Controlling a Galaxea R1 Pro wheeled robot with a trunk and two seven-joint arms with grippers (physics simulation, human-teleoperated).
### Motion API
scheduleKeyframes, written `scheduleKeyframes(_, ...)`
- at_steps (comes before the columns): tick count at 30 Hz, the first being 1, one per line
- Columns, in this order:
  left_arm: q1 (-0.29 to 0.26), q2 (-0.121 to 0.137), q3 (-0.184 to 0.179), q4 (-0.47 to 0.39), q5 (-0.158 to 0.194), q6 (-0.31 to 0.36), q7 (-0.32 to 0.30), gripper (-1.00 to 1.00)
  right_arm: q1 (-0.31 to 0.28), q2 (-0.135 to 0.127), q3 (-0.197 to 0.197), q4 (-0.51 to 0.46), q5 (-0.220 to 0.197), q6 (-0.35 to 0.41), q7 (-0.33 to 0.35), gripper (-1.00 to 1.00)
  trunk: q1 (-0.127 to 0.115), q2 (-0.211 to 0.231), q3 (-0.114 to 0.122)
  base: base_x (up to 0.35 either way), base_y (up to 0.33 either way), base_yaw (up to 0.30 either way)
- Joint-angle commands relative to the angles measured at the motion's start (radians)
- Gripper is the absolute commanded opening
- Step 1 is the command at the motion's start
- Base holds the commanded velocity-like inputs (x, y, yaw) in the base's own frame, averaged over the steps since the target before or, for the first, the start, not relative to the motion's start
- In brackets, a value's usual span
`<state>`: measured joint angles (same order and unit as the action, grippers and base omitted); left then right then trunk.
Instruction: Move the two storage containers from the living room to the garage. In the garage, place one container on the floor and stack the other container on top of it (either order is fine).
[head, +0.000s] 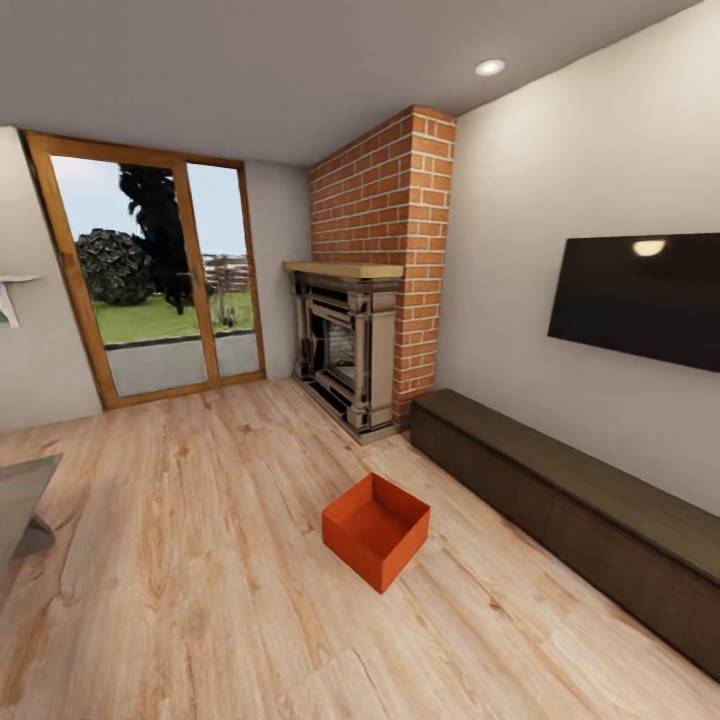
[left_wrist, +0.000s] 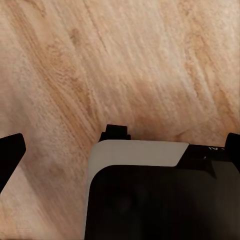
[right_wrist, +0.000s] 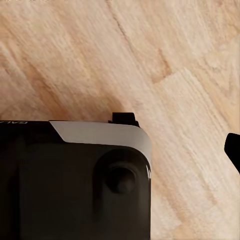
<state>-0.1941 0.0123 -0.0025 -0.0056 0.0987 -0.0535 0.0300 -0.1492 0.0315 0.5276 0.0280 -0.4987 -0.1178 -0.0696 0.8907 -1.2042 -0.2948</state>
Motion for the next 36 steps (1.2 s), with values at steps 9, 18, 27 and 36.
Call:
scheduleKeyframes(9, -0.001, 0.000, -0.001, 0.001, 0.009, -0.003, -0.001, 1.00, -0.001, 0.001, 0.008, 0.003, -0.009, -0.006, -0.001, 1.00, 0.000, -0.001, -0.001, 0.200, -0.092, 0.010)
scheduleKeyframes(18, -0.001, 0.000, -0.002, 0.002, 0.009, -0.003, -0.001, 1.00, -0.001, 0.001, 0.008, 0.003, -0.009, -0.005, -0.001, 1.00, 0.000, -0.001, -0.001, 0.246, -0.157, 0.000)
scheduleKeyframes(27, -0.001, 0.000, -0.002, 0.001, 0.009, -0.003, -0.001, 1.00, -0.001, 0.001, 0.008, 0.003, -0.008, -0.005, -0.001, 1.00, 0.000, -0.001, -0.001, 0.250, -0.158, 0.000)
scheduleKeyframes(36, -0.001, 0.000, -0.001, 0.001, 0.010, -0.003, -0.001, 1.00, -0.001, 0.001, 0.008, 0.003, -0.008, -0.005, -0.001, 1.00, 0.000, -0.001, -0.001, 0.292, -0.121, 0.000)
